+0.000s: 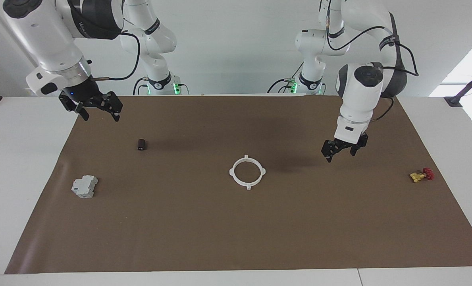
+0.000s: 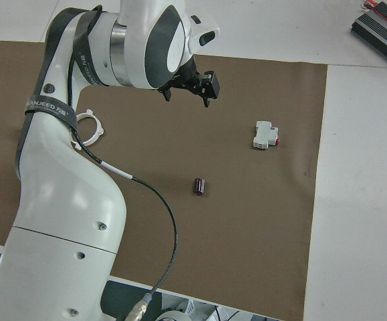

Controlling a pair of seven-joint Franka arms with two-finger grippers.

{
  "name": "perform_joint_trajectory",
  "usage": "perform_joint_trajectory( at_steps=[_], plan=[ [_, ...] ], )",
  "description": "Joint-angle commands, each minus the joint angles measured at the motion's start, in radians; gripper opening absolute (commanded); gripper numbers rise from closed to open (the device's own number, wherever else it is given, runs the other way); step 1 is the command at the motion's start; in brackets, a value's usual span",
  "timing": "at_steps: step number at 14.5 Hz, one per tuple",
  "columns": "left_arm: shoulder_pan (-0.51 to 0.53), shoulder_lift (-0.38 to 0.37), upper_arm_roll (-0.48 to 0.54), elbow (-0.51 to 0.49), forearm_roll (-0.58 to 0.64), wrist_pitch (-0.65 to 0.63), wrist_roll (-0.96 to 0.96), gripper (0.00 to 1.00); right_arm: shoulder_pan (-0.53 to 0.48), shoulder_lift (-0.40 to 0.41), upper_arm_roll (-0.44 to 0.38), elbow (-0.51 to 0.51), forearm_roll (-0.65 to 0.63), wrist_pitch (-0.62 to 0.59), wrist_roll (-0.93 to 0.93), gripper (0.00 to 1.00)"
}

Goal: Assemble drain pipe with both arms

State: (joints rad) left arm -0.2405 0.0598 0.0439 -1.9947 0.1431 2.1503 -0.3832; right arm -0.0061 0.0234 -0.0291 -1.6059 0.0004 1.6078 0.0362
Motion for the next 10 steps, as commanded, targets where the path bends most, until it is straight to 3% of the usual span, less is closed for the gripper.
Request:
perform_joint_trajectory(
  at_steps=[1,4,10],
  plan=[
    [0.067,-0.084,-0.006,-0.021,-0.054,-0.076,0.124,1.0,-0.008,0.009,0.006,0.014,0.007,0.004,-0.025,1.0],
    [0.134,-0.113,0.004,0.046,-0.125,-0.186,0.251,1.0,-0.006,0.007,0.008,0.015,0.007,0.003,-0.025,1.0],
    [0.22,-0.042,0.005,0.331,-0.194,-0.456,0.368,1.0,-0.006,0.001,0.011,0.014,0.01,-0.009,-0.021,1.0]
  ],
)
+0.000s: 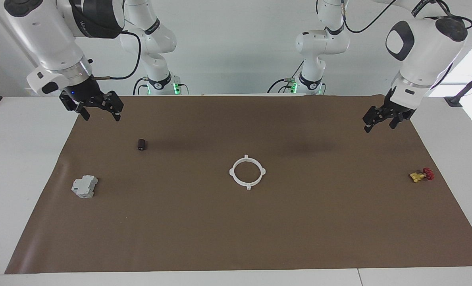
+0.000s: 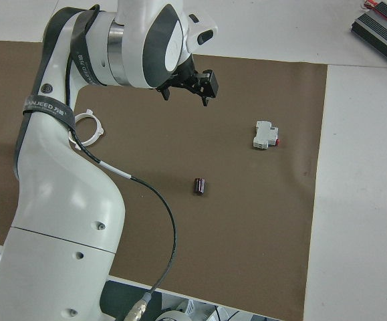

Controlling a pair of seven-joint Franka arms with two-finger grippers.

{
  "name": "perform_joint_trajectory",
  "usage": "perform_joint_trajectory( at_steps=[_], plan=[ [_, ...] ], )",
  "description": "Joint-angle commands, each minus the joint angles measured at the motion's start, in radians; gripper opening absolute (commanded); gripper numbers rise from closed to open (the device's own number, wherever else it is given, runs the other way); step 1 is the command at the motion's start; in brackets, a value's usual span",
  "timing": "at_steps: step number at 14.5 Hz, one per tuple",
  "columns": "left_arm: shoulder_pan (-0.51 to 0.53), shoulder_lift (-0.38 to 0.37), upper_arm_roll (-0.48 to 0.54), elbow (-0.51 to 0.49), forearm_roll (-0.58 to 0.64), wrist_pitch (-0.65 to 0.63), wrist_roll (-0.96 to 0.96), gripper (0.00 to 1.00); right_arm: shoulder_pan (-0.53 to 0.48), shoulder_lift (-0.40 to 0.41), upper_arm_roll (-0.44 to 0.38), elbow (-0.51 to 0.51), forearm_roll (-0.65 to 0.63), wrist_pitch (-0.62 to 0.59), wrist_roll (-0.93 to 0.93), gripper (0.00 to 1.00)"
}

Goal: Assemble drain pipe with both arms

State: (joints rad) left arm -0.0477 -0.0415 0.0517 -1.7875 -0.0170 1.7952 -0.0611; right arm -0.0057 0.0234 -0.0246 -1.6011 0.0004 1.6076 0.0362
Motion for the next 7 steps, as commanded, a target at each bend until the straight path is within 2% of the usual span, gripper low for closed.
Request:
perform_joint_trajectory(
  at_steps=[1,7],
  plan=[
    [0.037,0.071,-0.003,0.164,-0.04,-0.146,0.064,1.0,-0.007,-0.002,0.006,0.009,0.01,-0.011,-0.019,1.0],
    [0.042,0.046,-0.006,0.145,-0.032,-0.161,0.083,1.0,-0.019,-0.025,0.005,0.006,0.01,-0.057,-0.027,1.0]
  ],
)
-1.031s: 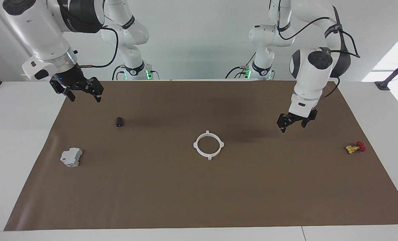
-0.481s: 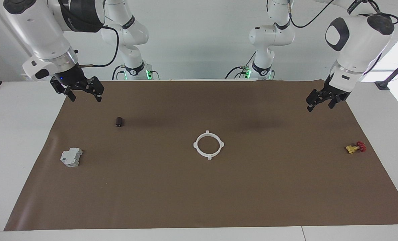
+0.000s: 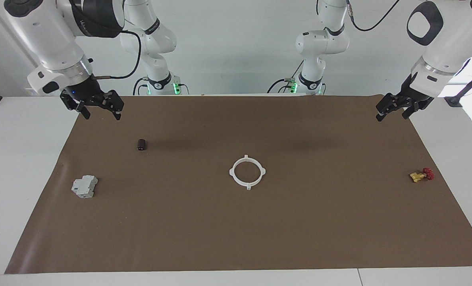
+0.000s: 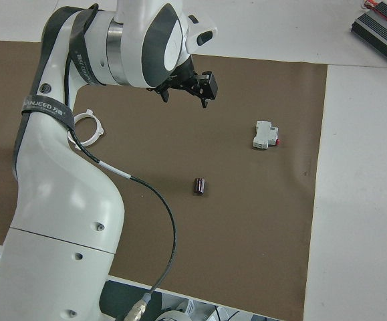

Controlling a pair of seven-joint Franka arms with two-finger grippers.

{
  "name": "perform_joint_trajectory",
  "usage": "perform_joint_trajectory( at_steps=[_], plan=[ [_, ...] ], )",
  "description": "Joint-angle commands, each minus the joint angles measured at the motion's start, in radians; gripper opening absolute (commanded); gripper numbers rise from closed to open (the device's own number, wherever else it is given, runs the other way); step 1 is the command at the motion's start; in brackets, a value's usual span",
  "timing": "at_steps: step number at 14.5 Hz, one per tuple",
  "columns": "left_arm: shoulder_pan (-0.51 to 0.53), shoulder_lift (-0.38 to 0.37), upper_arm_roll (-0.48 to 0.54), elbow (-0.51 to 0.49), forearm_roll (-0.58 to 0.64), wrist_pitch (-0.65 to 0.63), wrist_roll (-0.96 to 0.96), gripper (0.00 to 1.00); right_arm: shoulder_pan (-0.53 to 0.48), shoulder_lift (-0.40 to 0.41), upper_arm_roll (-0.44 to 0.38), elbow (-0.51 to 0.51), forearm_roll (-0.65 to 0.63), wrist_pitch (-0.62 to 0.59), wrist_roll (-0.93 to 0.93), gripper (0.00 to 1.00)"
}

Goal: Assemble drain pipe with both arms

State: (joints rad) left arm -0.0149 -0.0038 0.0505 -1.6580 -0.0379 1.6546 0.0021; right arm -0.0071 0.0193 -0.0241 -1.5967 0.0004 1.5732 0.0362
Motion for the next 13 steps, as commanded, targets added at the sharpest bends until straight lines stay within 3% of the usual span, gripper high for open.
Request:
perform_joint_trajectory(
  at_steps=[1,13],
  plan=[
    [0.009,0.008,-0.004,0.015,-0.01,-0.021,0.021,1.0,-0.017,-0.021,0.004,0.003,0.01,-0.021,-0.028,1.0],
    [0.001,0.004,-0.006,0.001,0.036,-0.018,0.042,1.0,-0.008,-0.022,0.004,0.0,0.009,-0.007,-0.029,1.0]
  ],
)
